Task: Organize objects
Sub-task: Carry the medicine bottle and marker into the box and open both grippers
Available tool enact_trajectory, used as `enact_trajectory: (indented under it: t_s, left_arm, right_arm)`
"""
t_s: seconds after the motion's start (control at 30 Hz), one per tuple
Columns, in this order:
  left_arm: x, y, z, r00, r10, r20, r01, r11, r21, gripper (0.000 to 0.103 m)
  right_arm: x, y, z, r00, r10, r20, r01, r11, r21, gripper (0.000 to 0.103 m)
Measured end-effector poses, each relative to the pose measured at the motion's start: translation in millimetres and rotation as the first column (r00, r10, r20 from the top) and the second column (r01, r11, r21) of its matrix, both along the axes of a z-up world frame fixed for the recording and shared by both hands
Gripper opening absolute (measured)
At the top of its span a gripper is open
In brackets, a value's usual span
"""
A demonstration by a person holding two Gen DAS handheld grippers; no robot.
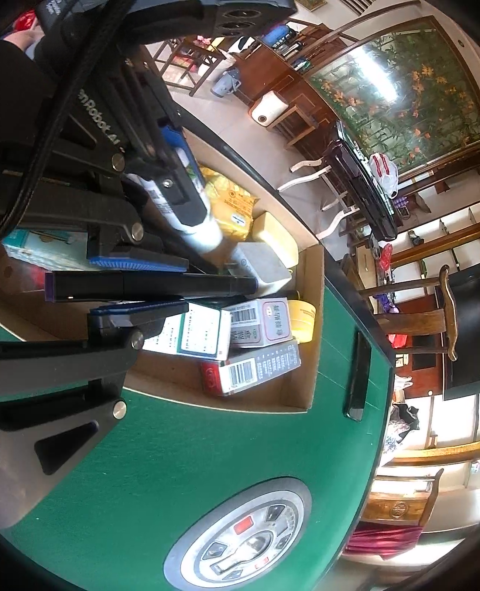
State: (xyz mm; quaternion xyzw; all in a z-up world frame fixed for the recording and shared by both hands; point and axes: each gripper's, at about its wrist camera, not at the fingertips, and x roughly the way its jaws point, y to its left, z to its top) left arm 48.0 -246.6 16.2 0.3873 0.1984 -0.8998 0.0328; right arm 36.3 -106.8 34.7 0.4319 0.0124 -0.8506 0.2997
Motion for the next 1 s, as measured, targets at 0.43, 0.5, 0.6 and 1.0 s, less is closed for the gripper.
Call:
enact_trajectory:
  t_s: [0.43,0.5,0.6,1.0]
  left_arm:
    - [7.1,1.9,2.4,1.0,-0.015,-0.013,0.015,1.0,0.002,0.029]
    - [9.3,2.4,2.4,1.0,-0.019,-0.016,0.019,1.0,0.004,0.029]
    - [12.5,2.7,2.6,1.0,-0.023,-0.018,0.023,1.0,0.002,0.029]
    - [26.9,1.3,6.4,0.998,-0.02,-0.055,0.019,1.0,-0.016,0.03]
  right_arm:
    - [-4.7,-3.5,1.1,1.0,-0.001,-0.001,0.001,1.0,0.016,0.013]
    - [-4.3,-4.3,1.0,1.0,0.0,-0.003,0.0,1.0,0.021,0.013]
    - [-3.0,-5.4,1.0,1.0,0.005,-0.013,-0.005,1.0,0.031,0.013]
    - [11.9,2.6,3.5,0.999,0.015,-0.051,-0.012,0.998,0.066,0.042]
